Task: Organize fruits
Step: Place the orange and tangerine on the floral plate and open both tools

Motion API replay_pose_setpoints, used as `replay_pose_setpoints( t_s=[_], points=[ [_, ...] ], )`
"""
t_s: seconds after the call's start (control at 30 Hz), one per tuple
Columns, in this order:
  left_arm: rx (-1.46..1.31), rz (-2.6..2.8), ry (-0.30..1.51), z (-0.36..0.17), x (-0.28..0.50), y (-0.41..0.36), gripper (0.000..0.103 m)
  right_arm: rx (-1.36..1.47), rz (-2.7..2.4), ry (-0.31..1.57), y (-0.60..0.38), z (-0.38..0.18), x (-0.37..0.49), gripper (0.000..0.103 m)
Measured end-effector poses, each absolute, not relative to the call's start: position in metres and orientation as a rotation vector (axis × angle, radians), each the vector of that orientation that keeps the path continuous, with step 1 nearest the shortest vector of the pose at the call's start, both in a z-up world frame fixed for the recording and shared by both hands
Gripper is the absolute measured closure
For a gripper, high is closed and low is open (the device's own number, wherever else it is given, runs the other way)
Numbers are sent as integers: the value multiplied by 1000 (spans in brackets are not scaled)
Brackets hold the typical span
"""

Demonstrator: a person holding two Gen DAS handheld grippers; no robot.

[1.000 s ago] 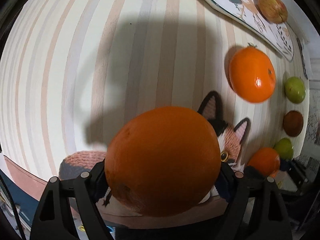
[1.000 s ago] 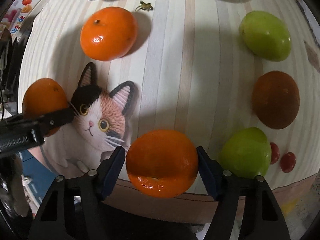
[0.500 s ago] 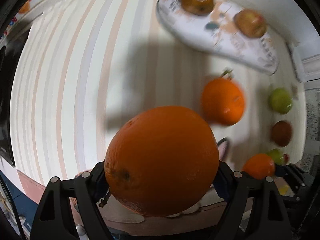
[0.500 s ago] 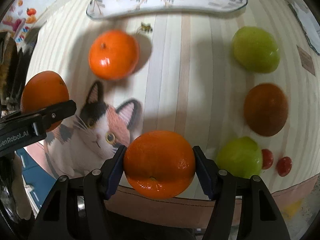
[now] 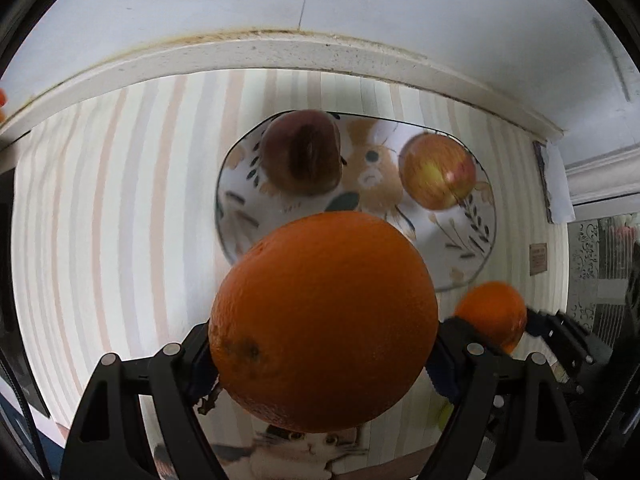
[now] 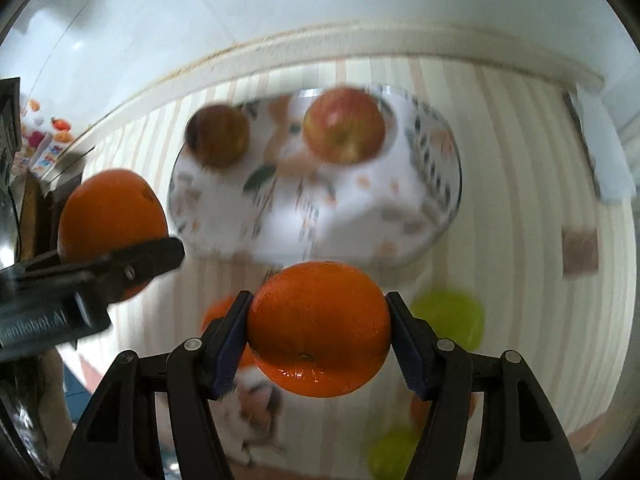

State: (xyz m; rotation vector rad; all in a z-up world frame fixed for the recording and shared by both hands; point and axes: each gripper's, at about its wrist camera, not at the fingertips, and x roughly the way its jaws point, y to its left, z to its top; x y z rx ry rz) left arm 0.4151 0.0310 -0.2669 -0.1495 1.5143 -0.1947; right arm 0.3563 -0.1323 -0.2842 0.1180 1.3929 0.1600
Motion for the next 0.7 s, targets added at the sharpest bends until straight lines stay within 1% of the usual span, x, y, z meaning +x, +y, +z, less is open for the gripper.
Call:
replay_pose_setpoints(
  t_s=[0.27,0.6,0.63,0.7],
  points=[
    [-189,-194,1588,-292,445,30,20,37,135,1381,-128,-304,407,35],
    [-215,-138,1656,-316,448,29,20,96,159,1436,-134,-331,423,34],
    [-211,-134,1658,-316,448,28,20,104,165,1437,-135,-332,423,34],
    [-210,-132,1664,-317,448,26,20,107,171,1442,-136,-331,424,30]
  ],
)
